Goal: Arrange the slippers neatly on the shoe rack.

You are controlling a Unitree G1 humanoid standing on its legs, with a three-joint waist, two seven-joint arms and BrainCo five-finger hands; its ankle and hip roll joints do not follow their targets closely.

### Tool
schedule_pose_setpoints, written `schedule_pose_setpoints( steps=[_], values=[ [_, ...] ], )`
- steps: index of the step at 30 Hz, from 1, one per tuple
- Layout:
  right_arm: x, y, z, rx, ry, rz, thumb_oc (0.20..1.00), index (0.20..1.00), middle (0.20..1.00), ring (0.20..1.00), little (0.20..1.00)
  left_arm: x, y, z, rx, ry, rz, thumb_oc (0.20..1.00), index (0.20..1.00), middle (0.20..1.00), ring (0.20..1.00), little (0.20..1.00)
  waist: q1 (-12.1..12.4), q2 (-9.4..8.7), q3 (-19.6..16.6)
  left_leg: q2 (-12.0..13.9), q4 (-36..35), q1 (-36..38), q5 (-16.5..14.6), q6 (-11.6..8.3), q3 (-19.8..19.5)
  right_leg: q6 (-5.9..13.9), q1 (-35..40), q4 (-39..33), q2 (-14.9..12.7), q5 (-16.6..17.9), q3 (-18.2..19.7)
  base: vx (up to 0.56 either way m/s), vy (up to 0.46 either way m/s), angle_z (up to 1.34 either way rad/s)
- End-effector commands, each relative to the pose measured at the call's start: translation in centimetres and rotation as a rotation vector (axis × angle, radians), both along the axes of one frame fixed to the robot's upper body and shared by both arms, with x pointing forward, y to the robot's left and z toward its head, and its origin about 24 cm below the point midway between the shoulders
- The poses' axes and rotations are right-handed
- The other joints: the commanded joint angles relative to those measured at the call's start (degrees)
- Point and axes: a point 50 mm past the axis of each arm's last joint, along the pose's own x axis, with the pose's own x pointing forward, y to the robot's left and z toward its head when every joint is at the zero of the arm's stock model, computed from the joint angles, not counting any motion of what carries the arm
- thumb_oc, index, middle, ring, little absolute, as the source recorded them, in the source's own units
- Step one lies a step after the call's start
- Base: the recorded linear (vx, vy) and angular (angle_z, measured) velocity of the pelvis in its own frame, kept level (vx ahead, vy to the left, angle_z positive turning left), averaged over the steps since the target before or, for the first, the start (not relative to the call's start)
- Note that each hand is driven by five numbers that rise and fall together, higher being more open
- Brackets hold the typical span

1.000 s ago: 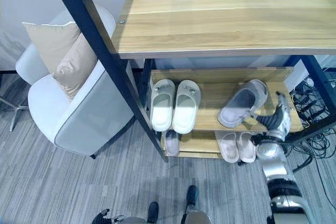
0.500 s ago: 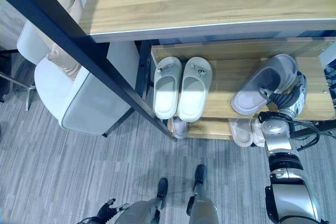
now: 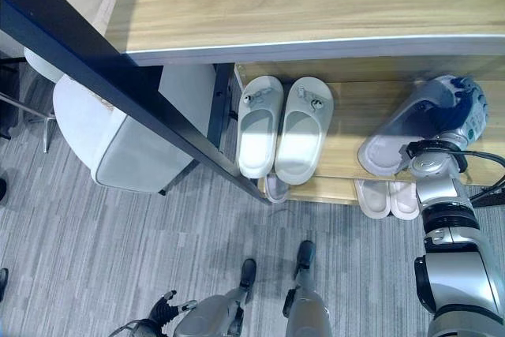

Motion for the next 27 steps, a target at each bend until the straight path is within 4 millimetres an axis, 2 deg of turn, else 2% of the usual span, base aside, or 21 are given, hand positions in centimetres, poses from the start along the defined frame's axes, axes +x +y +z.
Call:
schedule_pose_setpoints(
  steps=[1, 4, 7, 9, 10, 11, 12, 13, 15, 16, 17, 19, 20, 21, 22, 25, 26, 27],
  values=[
    [-0.2, -0.1, 0.6, -0.135, 0.029, -0.009, 0.200, 0.200, 0.200, 0.200, 0.200, -0.1, 0.4, -0.1, 0.033, 0.011, -0.034, 1.000, 1.000, 1.000, 1.000, 1.000, 0.69, -3.72, -2.42, -0.26, -0.51, -3.94, 1.69, -3.06, 1.41, 6.80, 7.79, 0.35, -2.07, -8.65, 2.36, 0.00, 0.000, 0.00],
    [-0.5, 0.3, -0.1, -0.124, 0.012, -0.001, 0.200, 0.200, 0.200, 0.200, 0.200, 0.1, 0.2, 0.0, 0.034, 0.003, -0.029, 1.000, 1.000, 1.000, 1.000, 1.000, 0.43, -3.77, -1.93, -0.23, -0.51, -3.97, 1.67, -2.99, 1.48, 6.89, 7.79, 0.35, -2.21, -8.50, 2.45, -0.04, 0.027, 0.01],
    [-1.5, 0.4, 0.6, -0.218, -0.049, -0.016, 0.200, 0.200, 0.200, 0.200, 0.200, 0.1, 0.1, 0.0, 0.028, 0.000, -0.020, 1.000, 1.000, 1.000, 1.000, 1.000, -0.03, -3.83, -1.80, -0.17, -0.51, -3.77, 1.40, -2.82, 1.61, 6.99, 7.83, 0.35, -2.22, -8.52, 2.70, 0.00, 0.000, 0.00],
    [-2.8, 1.3, 2.6, -0.292, -0.171, 0.024, 0.200, 0.200, 0.200, 0.200, 0.200, -0.1, 0.3, 0.0, 0.035, -0.001, 0.002, 1.000, 1.000, 1.000, 1.000, 1.000, -0.64, -4.21, -1.97, -0.03, -0.51, -3.44, 1.14, -2.65, 1.89, 7.09, 8.02, 0.35, -2.26, -8.42, 2.88, -0.02, 0.008, -0.03],
    [-4.8, 2.8, 3.3, -0.347, -0.242, 0.126, 0.200, 0.200, 0.200, 0.200, 0.200, -0.1, 0.8, 0.0, 0.039, -0.008, 0.032, 1.000, 1.000, 1.000, 1.000, 1.000, -1.40, -4.76, -1.84, 0.20, -0.51, -2.83, 0.89, -2.47, 2.17, 7.15, 8.55, 0.35, -2.29, -8.46, 2.89, -0.03, 0.006, -0.07],
    [-5.6, 3.6, 3.6, -0.364, -0.267, 0.172, 0.200, 0.200, 0.200, 0.200, 0.200, -0.2, 1.0, 0.1, 0.041, -0.006, 0.037, 1.000, 1.000, 1.000, 1.000, 1.000, -1.58, -5.07, -1.84, 0.26, -0.51, -2.54, 0.61, -2.30, 2.14, 7.09, 8.87, 0.35, -2.30, -8.44, 2.85, -0.03, 0.002, -0.04],
    [-5.7, 3.6, 3.5, -0.364, -0.266, 0.170, 0.200, 0.200, 0.200, 0.200, 0.200, -0.2, 1.0, 0.1, 0.041, -0.006, 0.036, 1.000, 1.000, 1.000, 1.000, 1.000, -1.50, -5.09, -1.85, 0.25, -0.51, -2.51, 0.60, -2.30, 2.13, 7.09, 8.90, 0.35, -2.31, -8.45, 2.84, 0.00, 0.000, 0.00],
    [-7.0, 4.7, 3.7, -0.407, -0.291, 0.237, 0.200, 0.200, 0.200, 0.200, 0.200, -0.6, 1.4, 0.0, 0.040, -0.001, 0.054, 1.000, 1.000, 1.000, 1.000, 1.000, -1.99, -5.50, -1.95, 0.53, -0.51, -1.68, 0.09, -1.75, 2.46, 7.04, 9.48, 0.35, -2.18, -8.55, 3.17, 0.00, 0.013, -0.04],
    [-7.9, 5.9, 3.6, -0.479, -0.279, 0.287, 0.200, 0.200, 0.200, 0.200, 0.200, -1.2, 2.0, 0.0, 0.043, 0.004, 0.092, 1.000, 1.000, 1.000, 1.000, 1.000, -2.09, -6.26, -1.72, 0.85, -0.02, -0.50, -0.21, -1.04, 3.15, 7.04, 10.20, 0.82, -2.16, -8.57, 4.02, -0.02, 0.006, -0.02],
    [-8.5, 6.8, 3.3, -0.544, -0.241, 0.331, 0.200, 0.200, 0.200, 0.200, 0.200, -1.3, 2.8, 0.1, 0.043, -0.004, 0.148, 1.000, 1.000, 1.000, 1.000, 1.000, -2.13, -7.29, -1.01, 0.71, 4.33, -1.27, -1.92, -0.53, 4.11, 6.86, 10.65, 2.04, -2.58, -8.92, 4.94, -0.07, -0.001, -0.10],
    [-8.8, 7.4, 2.5, -0.533, -0.218, 0.375, 0.200, 0.200, 0.200, 0.200, 0.200, -1.4, 3.3, 0.2, 0.039, -0.009, 0.198, 1.000, 1.000, 1.000, 1.000, 1.000, -2.05, -7.83, -0.69, 0.56, 7.00, -1.95, -3.28, -0.41, 4.50, 6.67, 10.71, 3.03, -2.72, -9.24, 5.57, -0.07, -0.006, -0.28],
    [-9.1, 7.8, 1.9, -0.535, -0.186, 0.400, 0.200, 0.200, 0.200, 0.200, 0.200, -1.6, 3.7, 0.3, 0.040, -0.012, 0.224, 1.000, 1.000, 1.000, 1.000, 1.000, -1.88, -8.22, -0.47, 0.48, 9.32, -2.41, -4.44, -0.31, 4.91, 6.52, 10.71, 4.16, -2.78, -9.73, 6.10, -0.03, -0.008, -0.42],
    [-9.3, 8.0, 0.6, -0.538, -0.104, 0.437, 0.200, 0.200, 0.200, 0.200, 0.200, -1.5, 4.5, 0.5, 0.034, -0.028, 0.281, 1.000, 1.000, 1.000, 1.000, 1.000, -1.79, -8.67, 0.30, 0.31, 12.79, -2.87, -5.92, -0.24, 5.44, 6.08, 10.47, 7.19, -2.61, -10.93, 6.53, -0.04, -0.010, -0.28],
    [-9.3, 8.0, 0.5, -0.537, -0.104, 0.438, 0.200, 0.200, 0.200, 0.200, 0.200, -1.5, 4.6, 0.5, 0.035, -0.028, 0.282, 1.000, 1.000, 1.000, 1.000, 1.000, -1.72, -8.69, 0.35, 0.35, 13.32, -3.06, -6.24, -0.23, 5.54, 6.08, 10.30, 7.59, -2.60, -11.16, 6.66, -0.10, -0.015, -0.09],
    [-9.4, 8.5, -0.5, -0.524, -0.045, 0.489, 0.200, 0.200, 0.200, 0.200, 0.200, -1.7, 5.4, 0.7, 0.041, -0.035, 0.323, 1.000, 1.000, 1.000, 1.000, 1.000, -1.92, -8.94, 1.43, 0.77, 16.50, -3.52, -7.87, -0.16, 6.23, 5.78, 8.68, 12.11, -2.02, -12.79, 7.28, -0.08, -0.010, -0.06],
    [-9.7, 9.3, -1.8, -0.462, -0.001, 0.568, 0.200, 0.200, 0.200, 0.200, 0.200, -1.2, 6.5, 1.1, -0.019, -0.101, 0.520, 1.000, 1.000, 1.000, 1.000, 1.000, -2.39, -9.27, 2.99, 1.74, 23.12, -5.73, -10.44, 0.27, 6.39, 5.20, 4.76, 20.05, -1.33, -15.30, 8.01, -0.14, -0.036, -0.33],
    [-9.7, 9.4, -2.7, -0.395, 0.040, 0.611, 0.200, 0.200, 0.200, 0.200, 0.200, -0.2, 7.4, 1.8, -0.054, -0.187, 0.624, 1.000, 1.000, 1.000, 1.000, 1.000, -2.67, -9.24, 3.77, 2.52, 27.53, -8.47, -11.69, 0.68, 6.00, 4.60, 1.40, 26.08, -1.21, -17.34, 7.66, -0.16, -0.069, -0.30],
    [-9.7, 9.3, -3.0, -0.354, 0.049, 0.623, 0.200, 0.200, 0.200, 0.200, 0.200, 0.4, 7.7, 2.2, -0.074, -0.230, 0.658, 1.000, 1.000, 1.000, 1.000, 1.000, -2.84, -9.45, 3.82, 2.74, 30.18, -10.38, -12.42, 0.70, 5.66, 4.28, -0.07, 28.32, -1.29, -18.55, 7.54, -0.16, -0.064, -0.08]
  ],
)
